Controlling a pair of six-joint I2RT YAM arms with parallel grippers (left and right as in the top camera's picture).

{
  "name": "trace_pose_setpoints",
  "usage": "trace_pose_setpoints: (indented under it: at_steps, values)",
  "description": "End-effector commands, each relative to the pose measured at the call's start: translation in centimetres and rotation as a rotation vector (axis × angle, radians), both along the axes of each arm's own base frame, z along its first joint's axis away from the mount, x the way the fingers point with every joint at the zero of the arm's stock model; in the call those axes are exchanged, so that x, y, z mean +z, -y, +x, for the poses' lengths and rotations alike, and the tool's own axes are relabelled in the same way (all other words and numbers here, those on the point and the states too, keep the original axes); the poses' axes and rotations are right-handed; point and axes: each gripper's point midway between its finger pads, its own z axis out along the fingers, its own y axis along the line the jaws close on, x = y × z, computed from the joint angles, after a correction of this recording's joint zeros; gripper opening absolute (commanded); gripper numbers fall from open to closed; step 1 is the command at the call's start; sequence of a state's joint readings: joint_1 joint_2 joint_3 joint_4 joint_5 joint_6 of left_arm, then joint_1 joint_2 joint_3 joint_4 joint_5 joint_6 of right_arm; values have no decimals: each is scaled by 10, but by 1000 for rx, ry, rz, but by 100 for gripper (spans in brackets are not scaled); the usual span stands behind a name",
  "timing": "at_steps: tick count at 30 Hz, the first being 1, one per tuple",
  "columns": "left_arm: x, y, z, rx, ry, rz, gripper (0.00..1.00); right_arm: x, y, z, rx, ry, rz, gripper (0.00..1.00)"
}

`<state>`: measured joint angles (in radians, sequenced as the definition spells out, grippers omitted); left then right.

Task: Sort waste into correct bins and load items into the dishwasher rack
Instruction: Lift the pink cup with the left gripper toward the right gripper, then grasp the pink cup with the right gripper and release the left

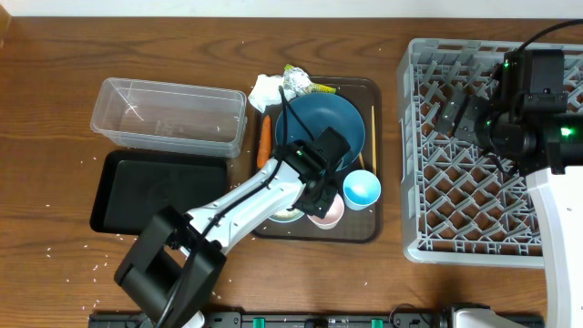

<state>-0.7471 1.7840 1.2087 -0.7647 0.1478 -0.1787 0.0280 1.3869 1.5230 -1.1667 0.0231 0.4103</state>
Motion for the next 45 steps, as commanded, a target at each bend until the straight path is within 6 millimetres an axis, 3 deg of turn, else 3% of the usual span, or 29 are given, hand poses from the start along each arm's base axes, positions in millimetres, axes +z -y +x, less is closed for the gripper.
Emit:
trace_pose_setpoints:
  at_steps: [1,8,12,14,17,19,22,25,30,34,39,45]
  values:
    - [19,-1,4,8,26,-11,6,4,4,2,-22,6,-6,99]
    - [80,0,10,16,140,-113,6,3,4,0,-22,-3,-7,99]
    - [110,-12,13,62,188,-159,6,3,4,0,-20,-3,-8,99]
    - [136,-18,20,106,218,-238,6,3,-3,1,33,1,1,99]
    - [183,-16,33,131,257,-468,6,10,-35,6,252,48,74,99]
    - [219,-15,42,115,271,-670,6,24,-70,7,470,122,181,99]
    - [254,-20,50,67,256,-884,6,55,-118,-2,763,267,365,98]
    - [277,-24,49,-4,208,-1056,6,86,-149,-18,989,406,501,94]
    - [312,-27,44,-92,134,-1250,6,119,-180,-41,1228,561,615,92]
    - [334,-21,39,-170,135,-1318,6,130,-203,-53,1349,626,629,91]
    - [341,-18,38,-184,141,-1332,6,138,-228,-67,1456,673,625,90]
    - [341,-16,37,-187,134,-1332,6,147,-241,-70,1519,747,593,87]
